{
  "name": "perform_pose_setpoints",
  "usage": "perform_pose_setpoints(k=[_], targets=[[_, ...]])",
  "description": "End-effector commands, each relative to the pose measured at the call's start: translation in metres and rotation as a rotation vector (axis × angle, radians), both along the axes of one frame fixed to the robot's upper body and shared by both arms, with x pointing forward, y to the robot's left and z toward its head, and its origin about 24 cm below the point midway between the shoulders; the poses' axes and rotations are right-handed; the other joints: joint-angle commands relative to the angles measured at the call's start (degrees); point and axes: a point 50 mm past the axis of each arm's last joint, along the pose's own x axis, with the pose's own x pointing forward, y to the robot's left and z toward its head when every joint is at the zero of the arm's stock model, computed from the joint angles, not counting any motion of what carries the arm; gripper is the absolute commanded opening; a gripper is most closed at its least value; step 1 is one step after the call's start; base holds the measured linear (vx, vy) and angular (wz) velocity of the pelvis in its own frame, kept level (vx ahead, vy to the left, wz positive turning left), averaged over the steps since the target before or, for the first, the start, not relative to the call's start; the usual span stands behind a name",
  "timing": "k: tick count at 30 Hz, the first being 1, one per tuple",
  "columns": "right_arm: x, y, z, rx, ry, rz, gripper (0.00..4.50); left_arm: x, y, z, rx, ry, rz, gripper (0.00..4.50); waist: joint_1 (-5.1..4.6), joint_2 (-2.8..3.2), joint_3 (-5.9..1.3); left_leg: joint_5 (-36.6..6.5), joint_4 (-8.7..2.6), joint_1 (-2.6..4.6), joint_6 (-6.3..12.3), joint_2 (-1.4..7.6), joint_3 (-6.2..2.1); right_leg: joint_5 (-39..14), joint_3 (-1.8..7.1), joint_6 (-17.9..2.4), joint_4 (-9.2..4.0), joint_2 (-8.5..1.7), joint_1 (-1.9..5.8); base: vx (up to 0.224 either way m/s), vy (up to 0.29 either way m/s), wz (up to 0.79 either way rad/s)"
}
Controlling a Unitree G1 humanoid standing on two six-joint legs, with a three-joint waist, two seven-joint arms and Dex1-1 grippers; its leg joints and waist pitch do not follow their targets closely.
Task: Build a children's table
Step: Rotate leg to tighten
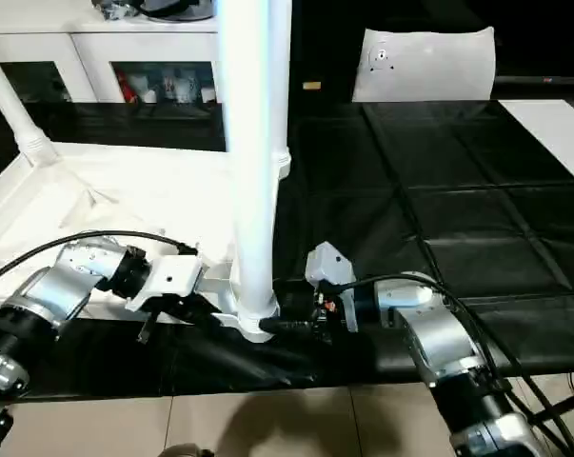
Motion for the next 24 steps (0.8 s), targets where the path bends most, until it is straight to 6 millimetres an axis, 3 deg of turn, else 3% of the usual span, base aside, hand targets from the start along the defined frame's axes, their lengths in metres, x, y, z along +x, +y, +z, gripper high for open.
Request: perform_pose_setpoints(k=[1, 8, 9, 12, 14, 17, 24], targets=[[0.0017, 0.0112, -0.0006, -0.007, -0.012, 0.044, 2.46, -0.0120, -0.0114, -0.0163, 0.101, 0.053, -0.132, 0.00, -0.48, -0.08, -2.84, -6.6, -3.12, 0.25, 2.99, 1.71, 0.11, 5.4, 2.74, -14.1, -3.64, -4.53, 1.90, 0.000, 0.000, 0.00], [0.0029, 0.0148, -0.0003, -0.010, -0.022, 0.053, 2.05, -0.0116, -0.0126, -0.0169, 0.102, 0.051, -0.135, 0.00, -0.67, -0.18, -2.56, -8.7, -3.44, 0.40, 2.13, 1.79, 0.13, -0.2, 2.96, -13.5, -4.14, -4.59, 1.82, 0.000, 0.000, 0.00], [0.0027, 0.0155, -0.0011, -0.010, -0.015, 0.052, 2.51, -0.0114, -0.0126, -0.0171, 0.103, 0.050, -0.135, 0.00, -0.70, -0.25, -2.54, -8.5, -3.43, 0.37, 2.20, 1.77, 0.14, 0.1, 2.96, -13.5, -4.14, -4.56, 1.81, 0.000, 0.000, 0.00], [0.0028, 0.0136, -0.0025, -0.020, -0.009, 0.052, 2.45, -0.0107, -0.0114, -0.0176, 0.112, 0.045, -0.138, 0.00, -0.81, -0.20, -2.50, -8.6, -3.43, 0.44, 2.24, 1.73, 0.19, -0.2, 2.97, -13.6, -4.20, -4.54, 1.62, 0.000, 0.000, 0.00], [0.0032, 0.0120, -0.0031, -0.020, -0.009, 0.050, 2.94, -0.0105, -0.0113, -0.0177, 0.114, 0.044, -0.140, 0.00, -0.67, -0.15, -2.53, -8.3, -3.41, 0.36, 2.37, 1.77, 0.17, 0.2, 2.96, -13.6, -4.15, -4.57, 1.73, 0.000, 0.000, 0.00], [0.0027, 0.0104, -0.0035, -0.020, -0.010, 0.048, 3.03, -0.0104, -0.0113, -0.0179, 0.115, 0.044, -0.140, 0.00, -0.50, 0.07, -2.59, -8.0, -3.39, 0.49, 2.47, 1.84, 0.22, 1.6, 2.96, -13.8, -4.05, -4.51, 1.54, 0.000, 0.000, 0.00], [0.0012, 0.0077, -0.0025, -0.006, -0.015, 0.033, 3.78, -0.0105, -0.0109, -0.0184, 0.124, 0.044, -0.147, 0.00, -0.18, 0.23, -2.66, -8.1, -3.41, 0.44, 2.40, 1.89, 0.15, 4.1, 2.85, -13.9, -3.86, -4.52, 1.68, 0.000, 0.000, 0.00]])
